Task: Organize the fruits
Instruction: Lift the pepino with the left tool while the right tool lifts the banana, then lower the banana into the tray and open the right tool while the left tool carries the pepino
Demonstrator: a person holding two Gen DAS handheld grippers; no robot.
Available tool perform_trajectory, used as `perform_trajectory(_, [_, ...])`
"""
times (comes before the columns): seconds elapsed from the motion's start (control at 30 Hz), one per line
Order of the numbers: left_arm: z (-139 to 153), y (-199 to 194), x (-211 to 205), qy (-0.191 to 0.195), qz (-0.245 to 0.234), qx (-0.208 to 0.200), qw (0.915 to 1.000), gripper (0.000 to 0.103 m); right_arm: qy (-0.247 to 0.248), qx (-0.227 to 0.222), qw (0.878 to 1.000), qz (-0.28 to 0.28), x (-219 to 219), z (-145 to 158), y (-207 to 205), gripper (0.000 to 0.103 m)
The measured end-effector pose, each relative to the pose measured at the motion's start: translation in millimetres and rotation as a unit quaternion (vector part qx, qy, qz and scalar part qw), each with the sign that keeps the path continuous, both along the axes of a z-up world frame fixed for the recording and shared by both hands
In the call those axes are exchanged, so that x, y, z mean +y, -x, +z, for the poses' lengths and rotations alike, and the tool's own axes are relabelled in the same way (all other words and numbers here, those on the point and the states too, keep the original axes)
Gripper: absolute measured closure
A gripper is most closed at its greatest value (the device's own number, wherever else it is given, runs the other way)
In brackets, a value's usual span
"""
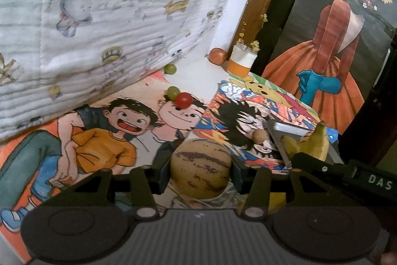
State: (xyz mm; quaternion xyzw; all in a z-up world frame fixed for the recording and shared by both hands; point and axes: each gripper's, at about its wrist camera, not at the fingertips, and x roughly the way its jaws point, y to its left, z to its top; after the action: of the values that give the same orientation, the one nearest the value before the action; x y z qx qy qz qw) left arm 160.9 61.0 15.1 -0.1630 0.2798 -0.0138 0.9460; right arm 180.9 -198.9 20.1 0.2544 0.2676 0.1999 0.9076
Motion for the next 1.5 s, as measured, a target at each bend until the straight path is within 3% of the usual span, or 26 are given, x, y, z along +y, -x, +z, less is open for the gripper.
perform_trajectory(0.33, [7,7,-49,0.007,-0.029,-0.006,0.9995,0.049,-0.021,-0.013,0.998,-0.059,-73,15,13,0.070])
perform_trajectory(0.73, [5,10,-125,0.004,-0.118,-0.003,0.9930,0.049,-0.022,0.001,0.991,-0.130,-145,3,15,0.070])
perform_trajectory(1.03, [-6,3,-160,-0.015,-0.163,0.019,0.9863,0.049,0.000,0.016,0.994,-0.112,-160,-5,-16,0.070])
perform_trajectory(1.5, [-21,-8,-177,-0.037,-0.184,0.034,0.9817,0.049,-0.003,0.066,0.994,-0.086,-161,-19,-67,0.070])
